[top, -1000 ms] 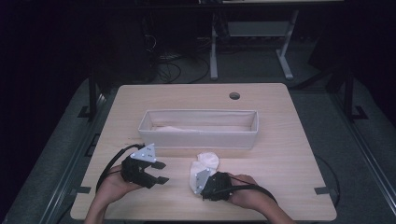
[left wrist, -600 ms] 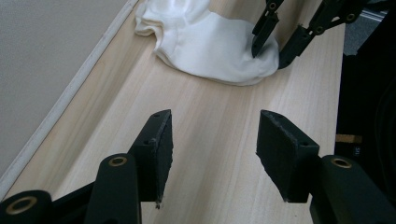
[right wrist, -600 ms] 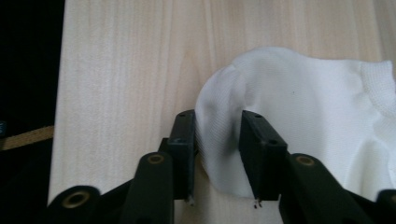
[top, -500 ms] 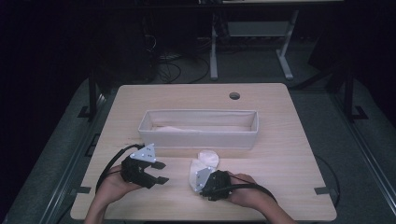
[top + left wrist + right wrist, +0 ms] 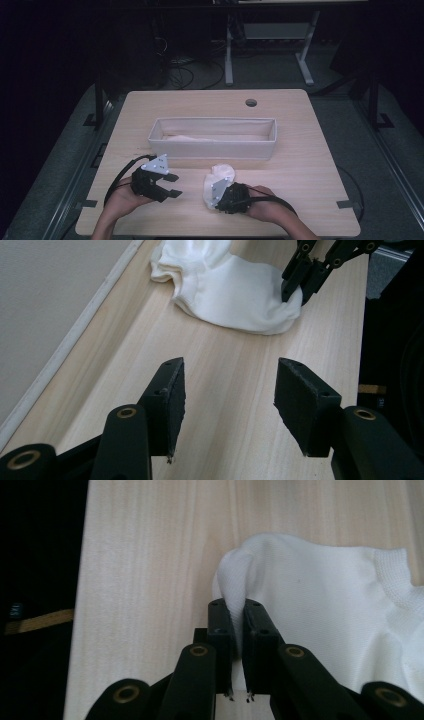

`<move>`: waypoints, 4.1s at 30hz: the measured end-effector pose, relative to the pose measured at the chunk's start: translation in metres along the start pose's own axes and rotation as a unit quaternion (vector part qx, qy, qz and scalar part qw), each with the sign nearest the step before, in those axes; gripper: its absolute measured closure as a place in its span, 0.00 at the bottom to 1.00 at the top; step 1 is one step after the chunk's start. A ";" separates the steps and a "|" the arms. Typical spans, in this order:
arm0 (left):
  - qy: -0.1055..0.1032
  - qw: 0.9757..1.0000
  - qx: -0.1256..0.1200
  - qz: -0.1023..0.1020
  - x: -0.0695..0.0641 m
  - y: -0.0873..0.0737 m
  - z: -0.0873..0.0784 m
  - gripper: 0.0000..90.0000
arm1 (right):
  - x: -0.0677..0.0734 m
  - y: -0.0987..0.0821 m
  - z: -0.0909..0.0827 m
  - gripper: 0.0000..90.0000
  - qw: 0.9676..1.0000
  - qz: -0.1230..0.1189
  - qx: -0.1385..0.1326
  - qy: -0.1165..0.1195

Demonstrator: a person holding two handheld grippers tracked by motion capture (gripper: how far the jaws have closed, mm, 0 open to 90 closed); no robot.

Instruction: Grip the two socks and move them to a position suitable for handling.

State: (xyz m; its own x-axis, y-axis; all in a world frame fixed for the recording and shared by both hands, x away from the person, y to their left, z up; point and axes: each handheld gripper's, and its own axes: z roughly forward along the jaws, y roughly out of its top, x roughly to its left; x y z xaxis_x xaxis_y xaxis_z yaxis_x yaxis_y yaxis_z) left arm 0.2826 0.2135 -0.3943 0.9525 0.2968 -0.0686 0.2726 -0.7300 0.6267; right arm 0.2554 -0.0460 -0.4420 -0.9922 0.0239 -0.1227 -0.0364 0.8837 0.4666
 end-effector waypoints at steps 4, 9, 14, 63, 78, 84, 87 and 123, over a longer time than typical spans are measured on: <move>-0.001 1.000 0.000 0.001 -0.001 0.001 0.001 0.51 | 0.002 0.000 -0.002 0.93 1.000 0.002 -0.003 0.010; -0.001 1.000 0.001 0.006 -0.002 0.003 0.002 0.51 | 0.005 0.002 -0.007 0.93 1.000 0.001 -0.006 0.018; -0.003 1.000 0.003 0.010 -0.003 0.005 0.004 0.52 | 0.007 0.004 -0.013 0.93 1.000 0.003 -0.012 0.025; -0.044 0.998 0.026 0.042 -0.014 0.034 0.043 0.64 | 0.020 0.017 -0.035 0.93 0.999 0.001 -0.019 0.049; -0.100 0.990 0.069 0.067 -0.018 0.057 0.078 0.95 | 0.017 0.021 -0.041 0.93 0.999 -0.003 -0.019 0.042; -0.114 0.987 0.089 0.075 -0.021 0.059 0.091 0.96 | 0.017 0.020 -0.042 0.93 0.999 -0.009 -0.027 0.035; -0.119 0.986 0.094 0.072 -0.022 0.057 0.096 0.96 | 0.017 0.019 -0.042 0.93 0.999 -0.008 -0.028 0.033; -0.111 0.988 0.083 0.064 -0.021 0.044 0.080 0.92 | 0.019 0.017 -0.048 0.93 0.999 0.007 -0.032 0.037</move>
State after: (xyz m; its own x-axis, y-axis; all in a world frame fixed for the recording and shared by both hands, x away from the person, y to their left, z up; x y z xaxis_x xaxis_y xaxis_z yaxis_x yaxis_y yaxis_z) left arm 0.2857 0.1255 -0.4275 0.9818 0.0663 -0.1779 0.1491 -0.8494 0.5062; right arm 0.2297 -0.0525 -0.3944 -0.9987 0.0005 -0.0518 -0.0267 0.8523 0.5224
